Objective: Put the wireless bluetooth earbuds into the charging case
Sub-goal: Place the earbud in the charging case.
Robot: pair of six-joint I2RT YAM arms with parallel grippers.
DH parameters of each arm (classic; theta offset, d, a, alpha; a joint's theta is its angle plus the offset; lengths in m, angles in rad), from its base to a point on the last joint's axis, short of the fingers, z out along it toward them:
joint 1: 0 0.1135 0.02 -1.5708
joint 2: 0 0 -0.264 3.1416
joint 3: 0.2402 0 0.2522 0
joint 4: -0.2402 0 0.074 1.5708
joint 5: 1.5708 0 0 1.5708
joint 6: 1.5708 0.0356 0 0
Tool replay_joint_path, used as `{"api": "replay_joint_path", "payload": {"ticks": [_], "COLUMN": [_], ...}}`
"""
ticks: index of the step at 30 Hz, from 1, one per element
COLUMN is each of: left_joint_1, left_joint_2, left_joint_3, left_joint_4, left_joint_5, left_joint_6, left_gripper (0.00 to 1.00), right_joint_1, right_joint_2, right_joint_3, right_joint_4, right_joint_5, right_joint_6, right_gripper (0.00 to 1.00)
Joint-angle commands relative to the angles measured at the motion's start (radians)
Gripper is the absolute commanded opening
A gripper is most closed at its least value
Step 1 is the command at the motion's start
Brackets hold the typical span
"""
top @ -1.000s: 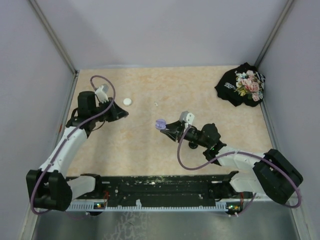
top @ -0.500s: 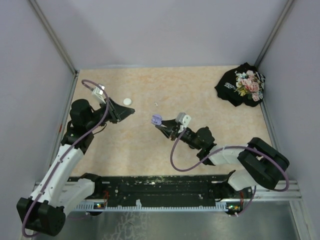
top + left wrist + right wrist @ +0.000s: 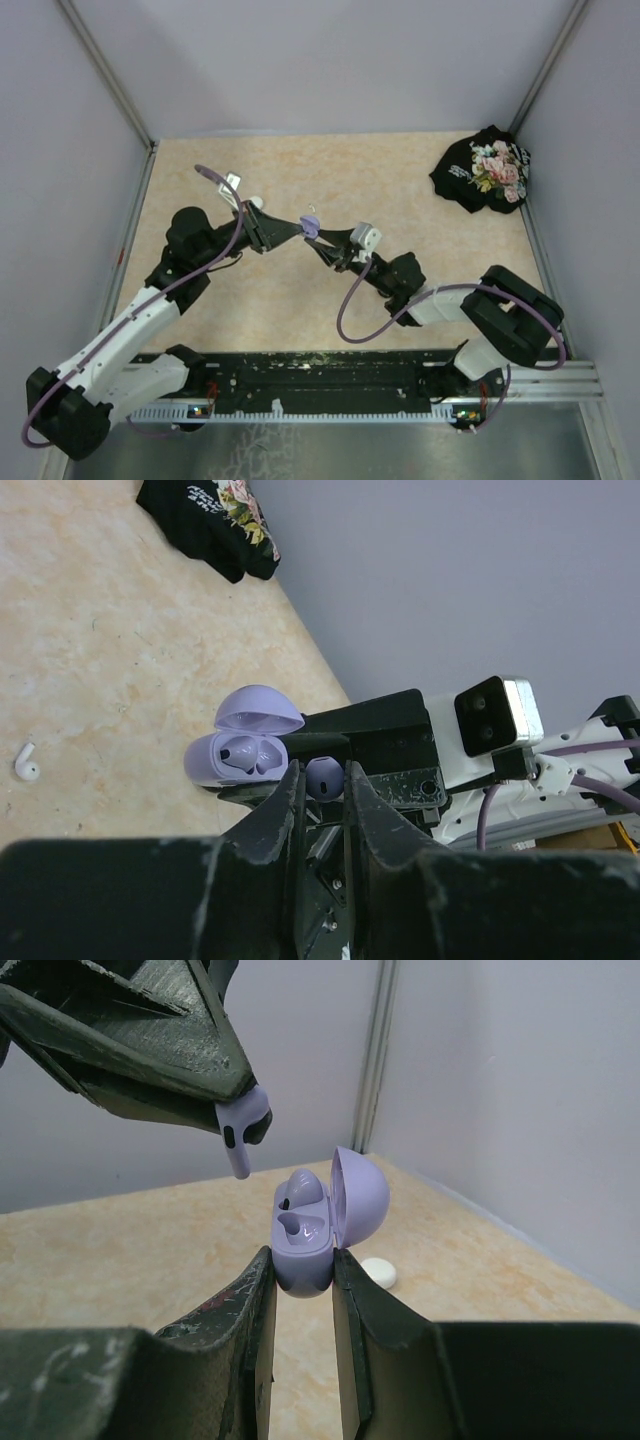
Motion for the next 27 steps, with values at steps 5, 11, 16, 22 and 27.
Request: {"api": "replay_joint_path", "payload": {"ticks": [5,11,16,22,27], "left_joint_1": [-0.048,-0.062,-0.072,-0.080,-0.080], "left_joint_2": [0.038,0.054,0.058,0.060,0.059], "left_joint_3": [0.011,0.010,0.012,0.017,0.016], "left_joint_4": [0.103,0.118,0.127,0.115,0.103], "left_joint_5": [-0.073,-0.091,-0.094,-0.096,-0.110], "left_joint_6": [-0.002,0.001,0.000,0.009,0.013], "left_gripper": [0.02,0.02,0.03,0.03,0.03], "right_joint_1": [0.011,0.012,0.014,0.016,0.016], "right_joint_2": [0.006,-0.009,-0.018,-0.015,-0.022], "right_joint_3": [0.027,0.024,0.021,0.021,0.020], "right_joint_4": [0.107,0.098,0.080,0.079,0.078], "right_joint_5": [0.004,-0.001,-0.002,-0.001,0.001], "right_joint_6": [-0.022,-0.031,-0.043,-0.045,-0.050], "right_gripper": [0.00,0.00,0.00,0.00,0.00]}}
